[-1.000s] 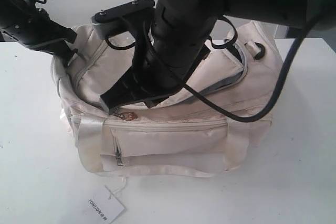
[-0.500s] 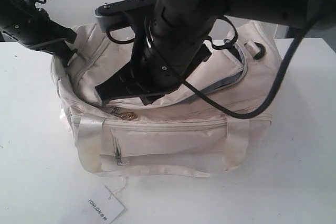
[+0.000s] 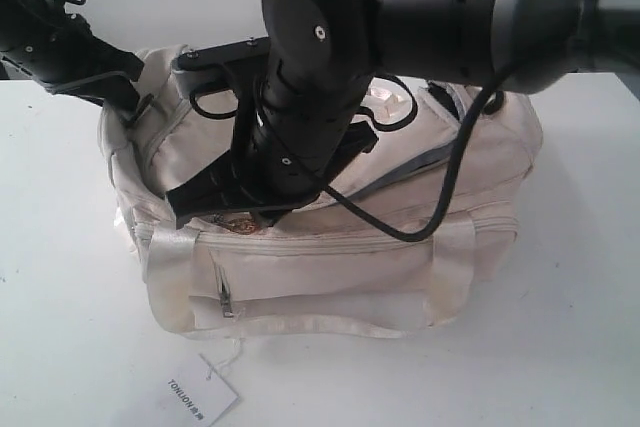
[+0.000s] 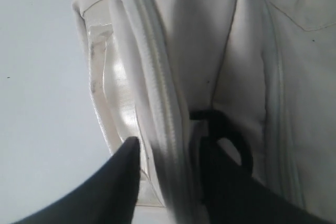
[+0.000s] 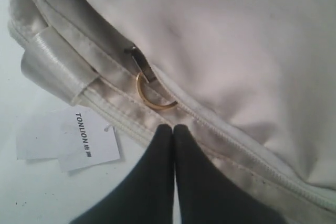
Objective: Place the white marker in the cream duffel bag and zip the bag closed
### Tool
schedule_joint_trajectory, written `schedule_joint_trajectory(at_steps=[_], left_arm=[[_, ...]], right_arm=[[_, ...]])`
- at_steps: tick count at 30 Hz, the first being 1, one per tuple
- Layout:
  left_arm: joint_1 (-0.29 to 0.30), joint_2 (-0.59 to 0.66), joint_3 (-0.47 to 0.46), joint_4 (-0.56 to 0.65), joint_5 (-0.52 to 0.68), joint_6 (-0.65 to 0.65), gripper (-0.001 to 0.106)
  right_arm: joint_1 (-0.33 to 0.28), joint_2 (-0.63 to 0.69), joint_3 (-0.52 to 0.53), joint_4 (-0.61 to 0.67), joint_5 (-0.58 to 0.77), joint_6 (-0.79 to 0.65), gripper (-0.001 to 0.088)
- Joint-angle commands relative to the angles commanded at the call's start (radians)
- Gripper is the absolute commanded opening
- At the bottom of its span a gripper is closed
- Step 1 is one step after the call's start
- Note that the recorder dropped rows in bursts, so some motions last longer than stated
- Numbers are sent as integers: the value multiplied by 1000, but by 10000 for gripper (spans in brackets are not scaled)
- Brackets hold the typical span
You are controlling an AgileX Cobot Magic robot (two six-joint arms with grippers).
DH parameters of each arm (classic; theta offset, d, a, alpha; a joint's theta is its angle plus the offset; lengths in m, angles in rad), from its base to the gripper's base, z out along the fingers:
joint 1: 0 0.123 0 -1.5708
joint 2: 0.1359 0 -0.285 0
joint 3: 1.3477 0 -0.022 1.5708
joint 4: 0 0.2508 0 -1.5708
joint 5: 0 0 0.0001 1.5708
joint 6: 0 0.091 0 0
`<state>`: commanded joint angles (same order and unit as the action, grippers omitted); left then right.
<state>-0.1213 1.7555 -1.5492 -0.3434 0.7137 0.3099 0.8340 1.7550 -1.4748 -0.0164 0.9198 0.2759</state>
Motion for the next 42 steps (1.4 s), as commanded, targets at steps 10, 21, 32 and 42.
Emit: schedule_joint_trajectory(at_steps=[10,21,32,42], left_arm=[[0,-74,5,4,257,-153,579],[0,-178,209,-109,178,-198,579],[0,-182,347,-309,56,-89,557],[0,-182,373,-359,12,-21,35]], right_arm=[[-85,0,0,156,12,-65,0],[-97,0,0,182,17,-91,0],[-97,10,0,210,4,-117,0],[-97,52,0,235,43,-141,0]])
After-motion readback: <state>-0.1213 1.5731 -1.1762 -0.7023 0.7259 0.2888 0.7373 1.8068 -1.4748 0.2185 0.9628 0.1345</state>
